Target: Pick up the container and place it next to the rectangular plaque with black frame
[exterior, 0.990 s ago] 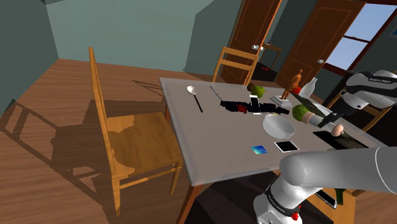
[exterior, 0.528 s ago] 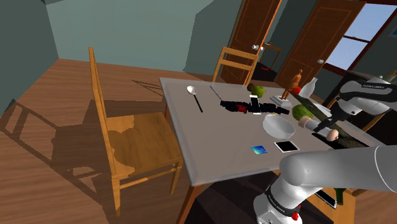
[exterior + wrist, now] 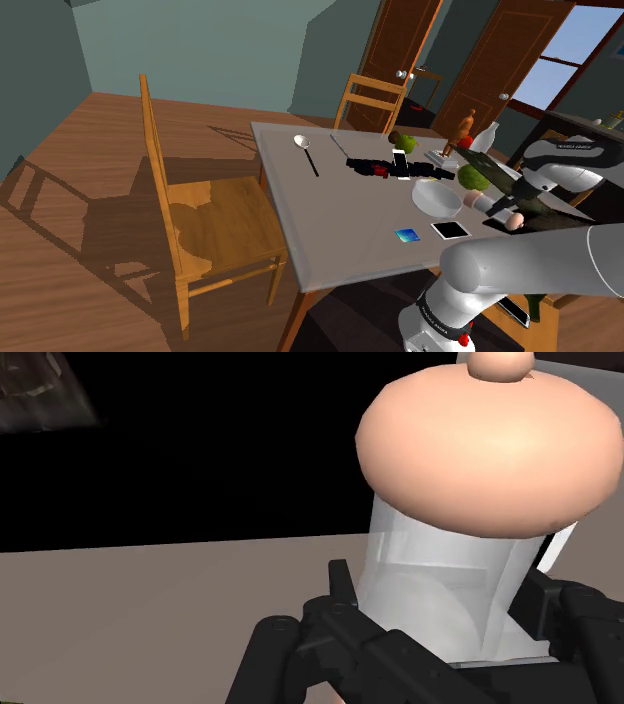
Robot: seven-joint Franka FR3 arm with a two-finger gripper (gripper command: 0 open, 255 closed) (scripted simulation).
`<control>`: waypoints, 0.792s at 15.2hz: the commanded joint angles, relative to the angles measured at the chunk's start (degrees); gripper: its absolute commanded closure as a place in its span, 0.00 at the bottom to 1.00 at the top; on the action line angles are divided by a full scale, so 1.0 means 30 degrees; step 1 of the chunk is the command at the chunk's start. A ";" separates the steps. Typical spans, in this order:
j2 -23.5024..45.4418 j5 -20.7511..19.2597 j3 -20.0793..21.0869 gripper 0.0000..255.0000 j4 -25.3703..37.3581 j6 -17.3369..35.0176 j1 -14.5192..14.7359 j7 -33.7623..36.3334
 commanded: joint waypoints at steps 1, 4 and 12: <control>0.0276 -0.0043 -0.0471 1.00 -0.0335 0.0587 0.0225 -0.0136; 0.0649 -0.0098 -0.1132 1.00 -0.0756 0.1445 0.0548 -0.0292; 0.1889 -0.0014 -0.3287 1.00 -0.1711 0.3845 0.1875 -0.0861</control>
